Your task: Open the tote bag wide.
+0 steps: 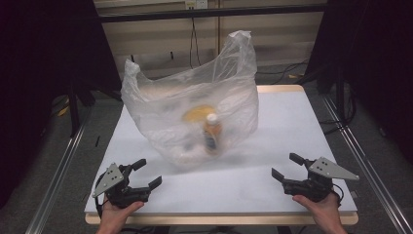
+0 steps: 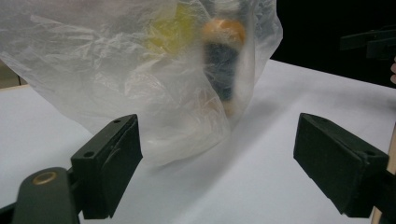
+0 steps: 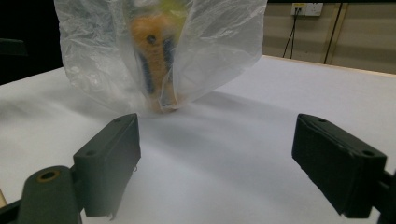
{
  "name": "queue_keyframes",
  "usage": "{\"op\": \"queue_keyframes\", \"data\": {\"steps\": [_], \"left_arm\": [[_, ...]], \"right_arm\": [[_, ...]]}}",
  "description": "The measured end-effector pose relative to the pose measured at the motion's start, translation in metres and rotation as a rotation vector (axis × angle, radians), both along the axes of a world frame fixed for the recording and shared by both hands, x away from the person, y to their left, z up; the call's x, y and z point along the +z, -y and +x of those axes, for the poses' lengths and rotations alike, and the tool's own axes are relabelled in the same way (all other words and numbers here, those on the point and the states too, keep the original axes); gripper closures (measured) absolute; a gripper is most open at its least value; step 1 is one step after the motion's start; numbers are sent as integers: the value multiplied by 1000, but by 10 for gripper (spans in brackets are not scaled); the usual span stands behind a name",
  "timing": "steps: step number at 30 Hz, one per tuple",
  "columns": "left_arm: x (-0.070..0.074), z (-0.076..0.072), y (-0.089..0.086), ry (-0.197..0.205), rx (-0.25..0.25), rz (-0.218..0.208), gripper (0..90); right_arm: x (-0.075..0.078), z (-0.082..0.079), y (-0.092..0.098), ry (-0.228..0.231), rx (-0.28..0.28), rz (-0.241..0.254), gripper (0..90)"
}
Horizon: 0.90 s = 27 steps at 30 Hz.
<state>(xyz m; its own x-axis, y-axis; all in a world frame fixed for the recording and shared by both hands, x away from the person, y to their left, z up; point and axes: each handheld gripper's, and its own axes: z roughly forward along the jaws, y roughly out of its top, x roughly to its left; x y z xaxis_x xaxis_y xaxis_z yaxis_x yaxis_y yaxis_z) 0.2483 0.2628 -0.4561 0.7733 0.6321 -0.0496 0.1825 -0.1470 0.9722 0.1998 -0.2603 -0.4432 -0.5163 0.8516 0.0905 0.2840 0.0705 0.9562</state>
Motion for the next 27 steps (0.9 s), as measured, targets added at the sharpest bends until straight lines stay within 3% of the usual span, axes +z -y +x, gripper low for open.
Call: {"op": "queue_keyframes", "data": {"steps": [1,2,5,8,9,11,14,16,19,21,22,25,26,27], "left_arm": [[-1,0,3,-15,4,-12,144],[-2,1,4,-17,-11,22,143],[-1,4,12,-25,-28,51,130],[0,6,13,-37,-48,58,127],[-1,5,16,-51,-44,35,127],[1,6,16,-49,-70,79,135],[3,5,16,-52,-84,81,166],[4,6,15,-57,-102,71,217],[5,6,15,-59,-88,61,275],[7,7,15,-55,-97,75,327],[9,7,15,-70,-101,55,339],[12,6,14,-62,-99,62,404],[13,7,13,-67,-115,41,458],[14,7,13,-65,-106,52,474]], "right_arm": [[0,0,0,-2,-2,0,158],[0,2,0,-6,10,-2,176],[-1,4,1,-8,25,-5,226],[-2,5,1,-12,28,-13,257],[-2,6,2,-12,33,-20,278],[-2,8,3,-18,46,-12,315],[-1,11,4,-19,66,-2,377],[0,14,4,-20,83,4,415],[2,18,5,-31,117,18,490],[3,20,4,-37,142,27,570],[4,21,3,-35,152,28,572],[8,23,-2,-41,173,30,647],[10,24,-4,-41,183,32,684],[11,25,-4,-45,194,34,711]]}}
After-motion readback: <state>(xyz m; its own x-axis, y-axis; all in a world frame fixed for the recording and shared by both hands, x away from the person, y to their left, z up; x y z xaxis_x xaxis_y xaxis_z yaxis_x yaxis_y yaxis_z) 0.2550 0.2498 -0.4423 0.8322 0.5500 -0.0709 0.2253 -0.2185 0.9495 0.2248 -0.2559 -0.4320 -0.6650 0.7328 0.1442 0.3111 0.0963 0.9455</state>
